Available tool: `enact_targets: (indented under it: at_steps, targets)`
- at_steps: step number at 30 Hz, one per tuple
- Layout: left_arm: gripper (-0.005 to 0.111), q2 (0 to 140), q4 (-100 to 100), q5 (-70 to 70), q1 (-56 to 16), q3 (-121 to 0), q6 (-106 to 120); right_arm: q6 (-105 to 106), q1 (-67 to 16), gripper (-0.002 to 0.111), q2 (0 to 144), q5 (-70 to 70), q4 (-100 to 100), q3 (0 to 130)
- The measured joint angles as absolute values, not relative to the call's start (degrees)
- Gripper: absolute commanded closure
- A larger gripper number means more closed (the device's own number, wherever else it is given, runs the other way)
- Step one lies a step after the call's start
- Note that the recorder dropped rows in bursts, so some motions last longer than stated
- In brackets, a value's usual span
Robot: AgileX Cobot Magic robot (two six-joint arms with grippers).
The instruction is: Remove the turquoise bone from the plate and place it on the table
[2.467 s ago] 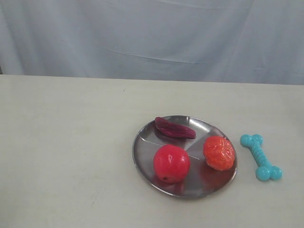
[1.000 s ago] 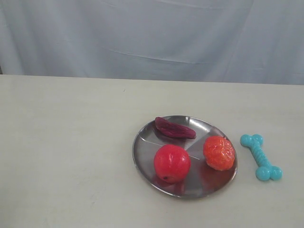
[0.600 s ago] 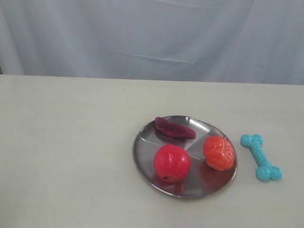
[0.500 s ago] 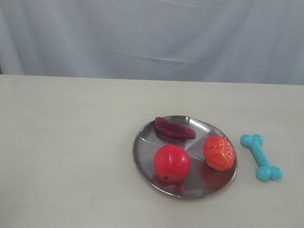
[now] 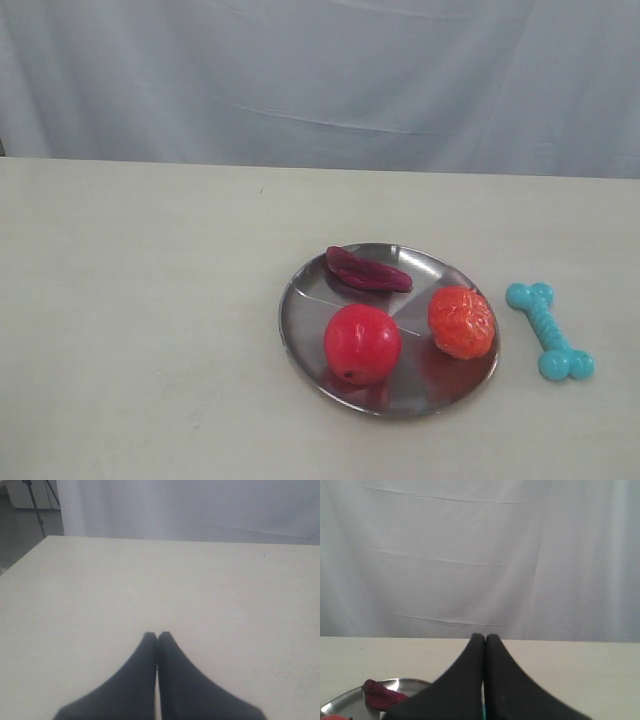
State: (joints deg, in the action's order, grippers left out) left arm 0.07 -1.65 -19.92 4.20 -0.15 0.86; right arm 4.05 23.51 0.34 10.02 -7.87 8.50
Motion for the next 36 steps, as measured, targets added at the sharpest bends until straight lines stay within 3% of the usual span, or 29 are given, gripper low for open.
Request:
enact_targets:
  at_steps: [5, 16, 36]
  targets:
    - [0.107, 0.1, -1.7, -19.9, 4.2, -0.1, 0.9, 1.5, 22.5, 0.109, 0.3, 6.0, -7.9, 0.4]
    - [0.107, 0.1, -1.7, -19.9, 4.2, -0.1, 0.9, 2.1, 18.7, 0.109, 0.3, 19.8, -5.2, 0.1]
    - [0.107, 0.1, -1.7, -19.9, 4.2, -0.1, 0.9, 2.1, 18.7, 0.109, 0.3, 20.1, -5.2, 0.1]
